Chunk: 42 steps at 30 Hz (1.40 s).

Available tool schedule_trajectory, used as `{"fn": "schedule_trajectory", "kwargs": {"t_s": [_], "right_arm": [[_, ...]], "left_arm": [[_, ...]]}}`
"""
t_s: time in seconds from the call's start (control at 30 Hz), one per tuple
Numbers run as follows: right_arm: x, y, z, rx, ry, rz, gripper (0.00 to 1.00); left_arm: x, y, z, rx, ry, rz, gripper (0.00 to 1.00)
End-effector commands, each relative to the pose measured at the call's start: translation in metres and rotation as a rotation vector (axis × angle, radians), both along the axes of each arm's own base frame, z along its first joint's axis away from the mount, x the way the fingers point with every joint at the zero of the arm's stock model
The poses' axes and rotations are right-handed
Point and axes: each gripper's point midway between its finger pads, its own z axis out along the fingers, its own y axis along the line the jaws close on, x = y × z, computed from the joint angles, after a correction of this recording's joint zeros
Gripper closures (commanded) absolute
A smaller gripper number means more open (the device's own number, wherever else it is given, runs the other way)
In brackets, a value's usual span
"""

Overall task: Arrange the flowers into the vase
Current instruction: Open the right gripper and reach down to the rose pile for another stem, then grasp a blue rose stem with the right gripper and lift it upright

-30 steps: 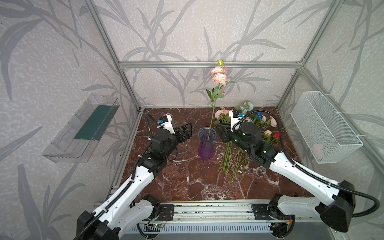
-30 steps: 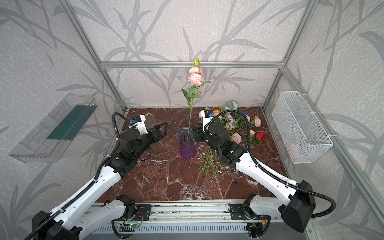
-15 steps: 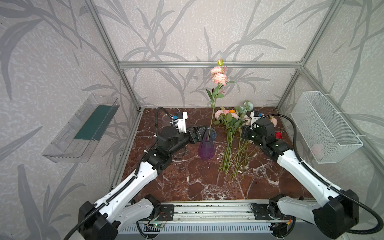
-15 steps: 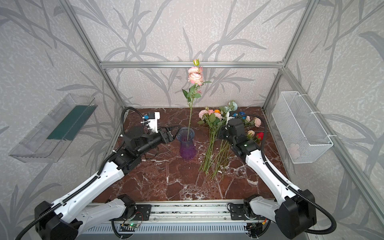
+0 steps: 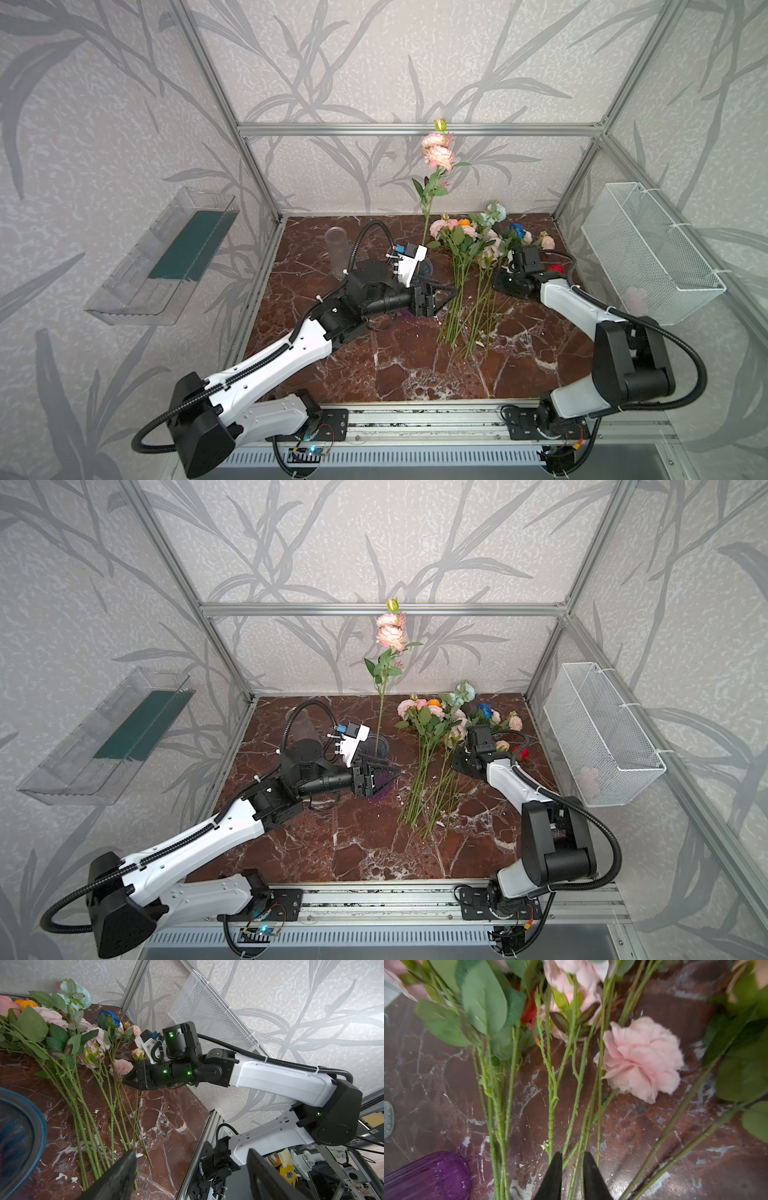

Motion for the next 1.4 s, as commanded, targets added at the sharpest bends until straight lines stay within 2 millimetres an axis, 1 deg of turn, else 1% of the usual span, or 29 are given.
{"fn": "schedule_trajectory", "kwargs": {"t_s": [0.0, 0.1, 0.33, 0.43, 0.6, 0.73, 0.8, 0.87, 0.97, 1.1, 1.17, 1.23, 1.37], "right_arm": [[0.003, 0.0, -0.007, 0.021, 0.044, -0.006, 0.81], [0.003, -0.003, -0.016, 0.014, 0.064, -0.022, 0.82], [-0.003, -0.011, -0.028, -0.007, 0.084, -0.034, 0.82], [-0.005, -0.014, -0.036, -0.008, 0.1, -0.043, 0.82], [-0.003, -0.011, -0.046, 0.021, 0.116, -0.035, 0.83], [-0.002, -0.007, -0.048, 0.043, 0.119, -0.025, 0.9], [-0.002, -0.008, -0.044, 0.046, 0.105, -0.031, 0.94], [-0.002, -0.008, -0.037, 0.05, 0.084, -0.036, 0.97], [-0.001, -0.009, -0.016, 0.052, 0.034, -0.037, 0.99], [0.002, -0.01, 0.024, 0.052, -0.082, -0.031, 1.0], [0.005, -0.009, 0.048, 0.057, -0.17, -0.025, 1.0], [0.007, -0.009, 0.067, 0.059, -0.246, -0.019, 1.0], [0.009, -0.011, 0.101, 0.05, -0.365, -0.02, 1.0]], "left_arm": [[-0.002, -0.001, 0.013, -0.007, -0.043, -0.008, 0.16], [-0.001, -0.001, 0.011, 0.0, -0.045, 0.0, 0.16], [0.001, -0.003, 0.006, 0.012, -0.035, 0.001, 0.16], [0.001, -0.004, 0.003, 0.018, -0.03, 0.001, 0.16], [0.002, -0.005, 0.0, 0.027, -0.029, 0.003, 0.16], [0.003, -0.004, -0.001, 0.033, -0.03, 0.007, 0.16], [0.003, -0.004, -0.001, 0.036, -0.032, 0.009, 0.16], [0.003, -0.004, -0.002, 0.038, -0.033, 0.009, 0.16], [0.003, -0.004, -0.002, 0.04, -0.036, 0.011, 0.16], [0.004, -0.002, -0.001, 0.044, -0.045, 0.021, 0.16], [0.005, 0.0, 0.001, 0.043, -0.054, 0.028, 0.16], [0.005, 0.001, 0.003, 0.042, -0.065, 0.035, 0.16], [0.008, 0.007, 0.004, 0.049, -0.092, 0.07, 0.16]]}}
